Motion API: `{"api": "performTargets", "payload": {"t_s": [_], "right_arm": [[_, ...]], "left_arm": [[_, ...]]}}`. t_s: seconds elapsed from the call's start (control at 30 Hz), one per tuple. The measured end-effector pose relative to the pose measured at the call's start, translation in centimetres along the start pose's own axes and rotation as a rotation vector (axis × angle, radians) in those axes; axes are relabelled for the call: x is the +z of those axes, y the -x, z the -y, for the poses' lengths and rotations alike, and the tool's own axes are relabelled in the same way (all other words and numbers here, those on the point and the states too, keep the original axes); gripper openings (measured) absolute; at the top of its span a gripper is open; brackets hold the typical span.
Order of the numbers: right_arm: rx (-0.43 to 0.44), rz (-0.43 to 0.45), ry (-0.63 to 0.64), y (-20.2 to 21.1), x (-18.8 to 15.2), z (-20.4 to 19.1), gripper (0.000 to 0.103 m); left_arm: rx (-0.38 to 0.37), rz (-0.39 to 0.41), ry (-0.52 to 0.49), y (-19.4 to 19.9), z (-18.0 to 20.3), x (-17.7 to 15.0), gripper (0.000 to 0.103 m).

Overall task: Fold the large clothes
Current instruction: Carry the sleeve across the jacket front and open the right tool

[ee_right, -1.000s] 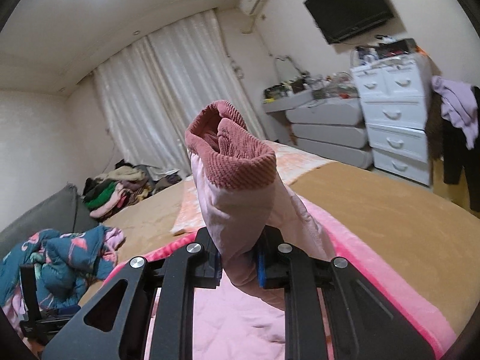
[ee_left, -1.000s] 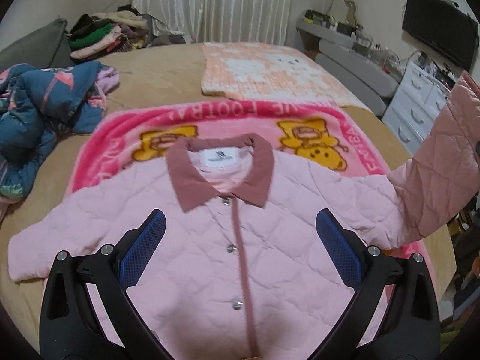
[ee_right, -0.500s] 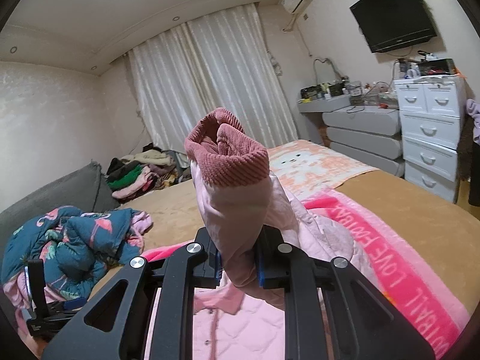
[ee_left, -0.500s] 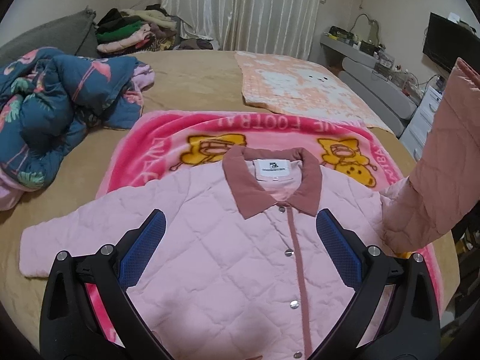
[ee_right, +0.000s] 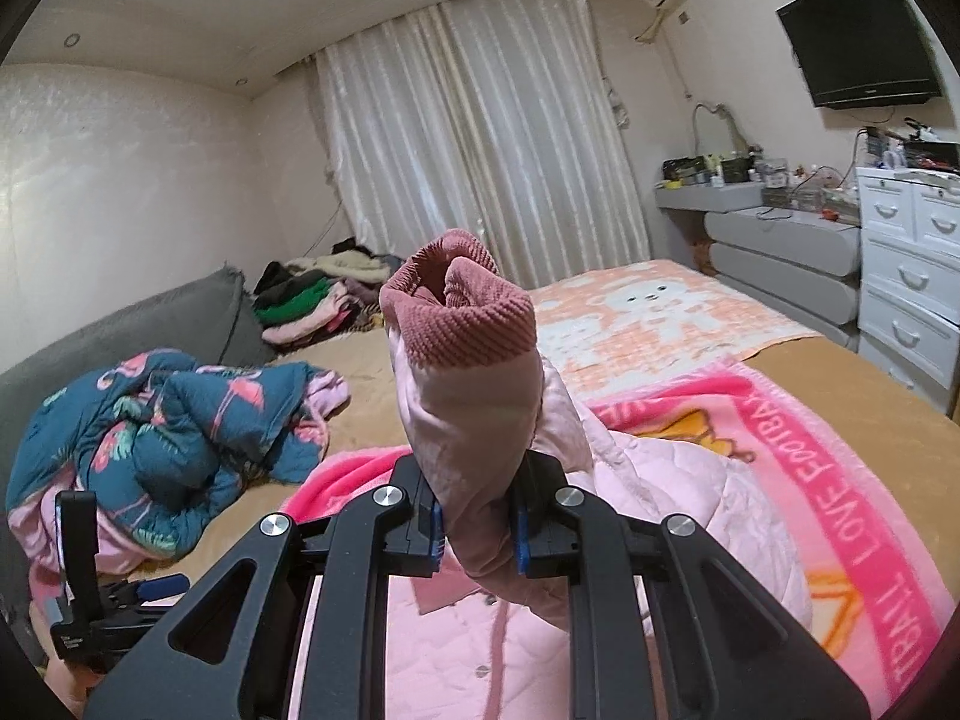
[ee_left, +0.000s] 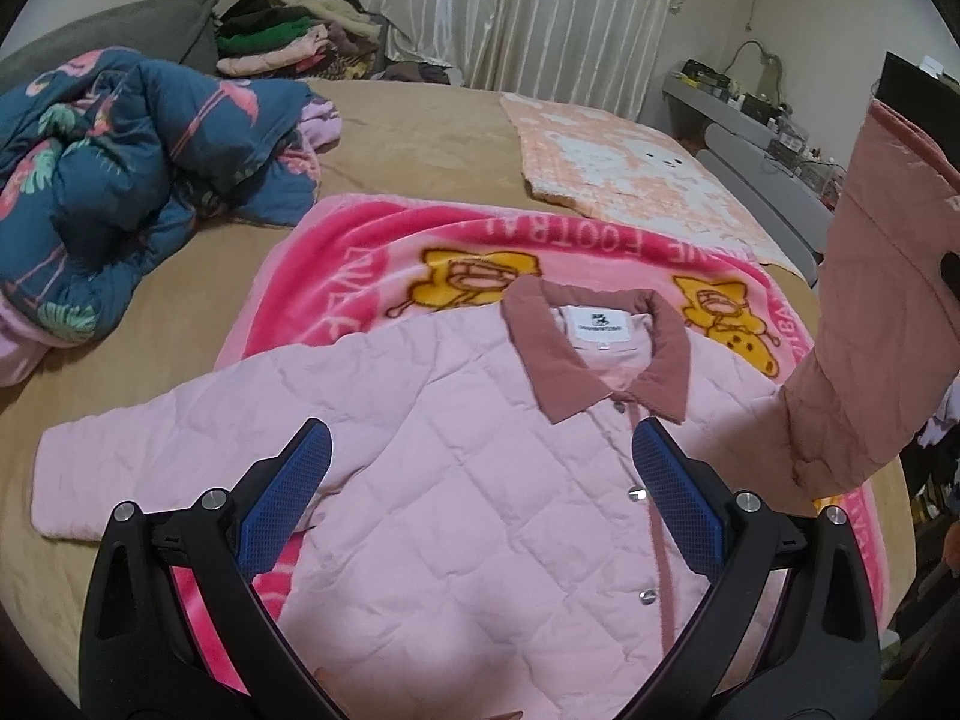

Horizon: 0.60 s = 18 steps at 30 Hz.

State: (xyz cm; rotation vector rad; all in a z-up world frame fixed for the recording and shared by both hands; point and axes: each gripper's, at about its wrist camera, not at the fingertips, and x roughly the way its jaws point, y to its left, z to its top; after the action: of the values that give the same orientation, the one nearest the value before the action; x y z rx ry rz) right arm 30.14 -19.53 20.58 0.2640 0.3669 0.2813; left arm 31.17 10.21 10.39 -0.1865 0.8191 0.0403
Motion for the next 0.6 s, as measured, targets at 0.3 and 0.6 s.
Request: {"api": "performTargets", "payload": {"t_s": [0.3, 0.6], "right_arm": [[0.059, -0.064, 0.034, -3.5, -2.9, -3.2, 0.016], [0.103, -0.178, 0.033, -7.5, -7.7, -4.8, 0.016]], "left_arm": [[-0.024, -0.003, 0.052, -0.7, -2.7, -0.6, 0.094], [-0.039, -0.033, 0.113, -2.0, -4.5, -1.7, 0.094]]}}
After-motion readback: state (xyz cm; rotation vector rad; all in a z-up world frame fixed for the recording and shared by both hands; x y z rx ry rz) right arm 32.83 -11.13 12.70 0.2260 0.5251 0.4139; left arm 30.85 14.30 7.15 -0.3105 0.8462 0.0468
